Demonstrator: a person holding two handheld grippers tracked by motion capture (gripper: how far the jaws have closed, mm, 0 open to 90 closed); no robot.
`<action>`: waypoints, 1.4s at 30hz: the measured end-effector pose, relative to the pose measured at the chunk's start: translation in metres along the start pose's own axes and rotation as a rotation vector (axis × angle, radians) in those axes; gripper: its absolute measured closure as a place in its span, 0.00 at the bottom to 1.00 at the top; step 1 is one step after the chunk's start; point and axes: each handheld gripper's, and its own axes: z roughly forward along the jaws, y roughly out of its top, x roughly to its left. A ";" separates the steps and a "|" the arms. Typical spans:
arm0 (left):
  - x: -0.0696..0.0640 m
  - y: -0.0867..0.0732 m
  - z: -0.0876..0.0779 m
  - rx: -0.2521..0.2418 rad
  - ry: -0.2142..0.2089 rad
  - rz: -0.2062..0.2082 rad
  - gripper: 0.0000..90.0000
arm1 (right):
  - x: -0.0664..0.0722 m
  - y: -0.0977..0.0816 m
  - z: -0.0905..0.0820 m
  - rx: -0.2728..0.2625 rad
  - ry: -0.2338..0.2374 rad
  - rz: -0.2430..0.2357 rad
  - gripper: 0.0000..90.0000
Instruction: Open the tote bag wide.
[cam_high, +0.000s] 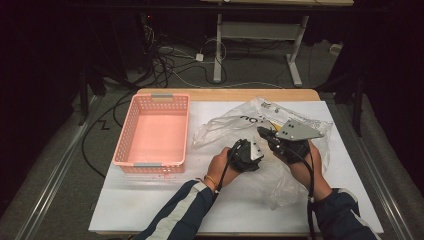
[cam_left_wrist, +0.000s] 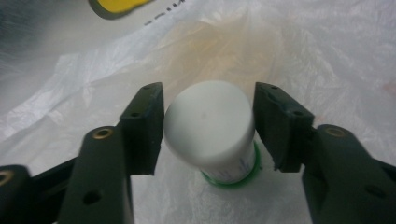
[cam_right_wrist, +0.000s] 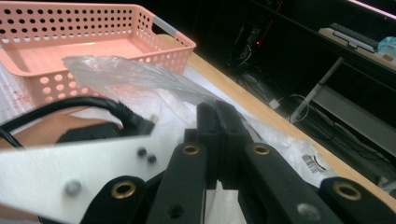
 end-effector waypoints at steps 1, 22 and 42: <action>0.000 0.000 -0.002 0.003 -0.009 -0.006 0.39 | -0.001 -0.001 0.000 0.002 0.000 0.001 1.00; -0.010 -0.045 -0.131 -0.097 -0.011 0.084 0.30 | 0.000 -0.005 -0.002 0.024 0.000 -0.007 1.00; 0.034 -0.062 -0.134 0.025 0.185 -0.131 0.45 | -0.015 -0.021 -0.013 0.084 0.001 0.001 1.00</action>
